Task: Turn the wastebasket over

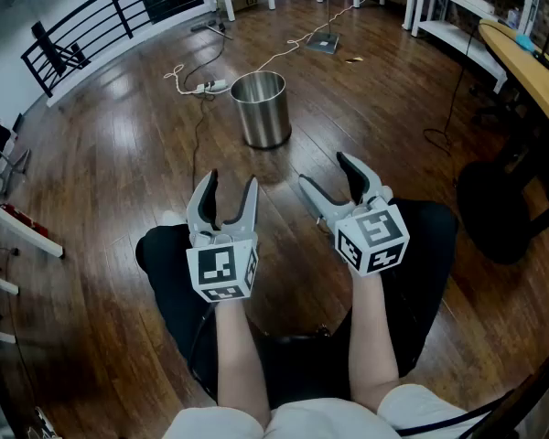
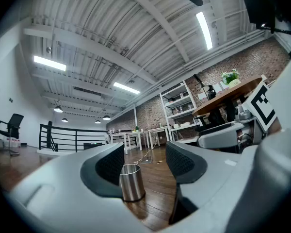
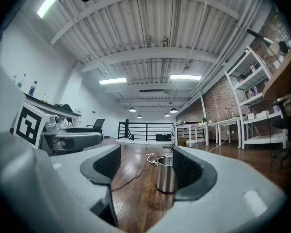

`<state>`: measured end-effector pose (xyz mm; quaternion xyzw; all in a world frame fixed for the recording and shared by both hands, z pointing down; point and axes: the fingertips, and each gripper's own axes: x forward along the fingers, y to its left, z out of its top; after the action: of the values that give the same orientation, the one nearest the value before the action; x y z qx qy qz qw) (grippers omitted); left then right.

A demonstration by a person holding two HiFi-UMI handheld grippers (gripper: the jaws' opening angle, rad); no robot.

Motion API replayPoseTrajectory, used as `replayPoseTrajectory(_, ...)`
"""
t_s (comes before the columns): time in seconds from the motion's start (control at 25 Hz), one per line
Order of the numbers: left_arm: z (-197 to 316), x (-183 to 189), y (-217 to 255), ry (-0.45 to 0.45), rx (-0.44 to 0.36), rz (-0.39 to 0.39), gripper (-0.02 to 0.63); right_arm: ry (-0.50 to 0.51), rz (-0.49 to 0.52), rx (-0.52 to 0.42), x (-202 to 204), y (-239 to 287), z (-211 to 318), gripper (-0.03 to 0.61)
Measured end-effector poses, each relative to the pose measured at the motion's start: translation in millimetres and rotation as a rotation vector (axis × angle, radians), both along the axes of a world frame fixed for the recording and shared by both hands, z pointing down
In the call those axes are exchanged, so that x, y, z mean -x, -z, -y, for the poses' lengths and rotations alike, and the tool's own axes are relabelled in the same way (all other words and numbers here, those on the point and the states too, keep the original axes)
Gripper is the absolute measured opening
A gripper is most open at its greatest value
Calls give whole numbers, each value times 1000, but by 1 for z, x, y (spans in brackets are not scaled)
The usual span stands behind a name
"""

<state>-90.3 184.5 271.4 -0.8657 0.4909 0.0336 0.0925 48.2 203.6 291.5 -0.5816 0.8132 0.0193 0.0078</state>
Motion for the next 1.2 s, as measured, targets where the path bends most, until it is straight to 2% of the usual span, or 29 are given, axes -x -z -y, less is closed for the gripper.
replayPoseTrajectory(0.28, 105, 4, -7, 6, 26, -24, 287, 5, 12, 27, 12, -10, 96, 321)
replayPoseTrajectory(0.48, 167, 0, -15, 28, 68, -77, 282, 26, -50, 29, 24, -9, 153, 321)
replayPoseTrajectory(0.72, 238, -17, -9, 45, 65, -56, 283, 9, -42, 36, -9, -4, 220, 321)
replayPoseTrajectory(0.88, 287, -26, -6, 68, 56, -73, 283, 58, -79, 16, -24, 7, 267, 321)
replayPoseTrajectory(1.2, 380, -40, 1, 111, 33, -35, 282, 166, -101, 12, -39, 18, 369, 321)
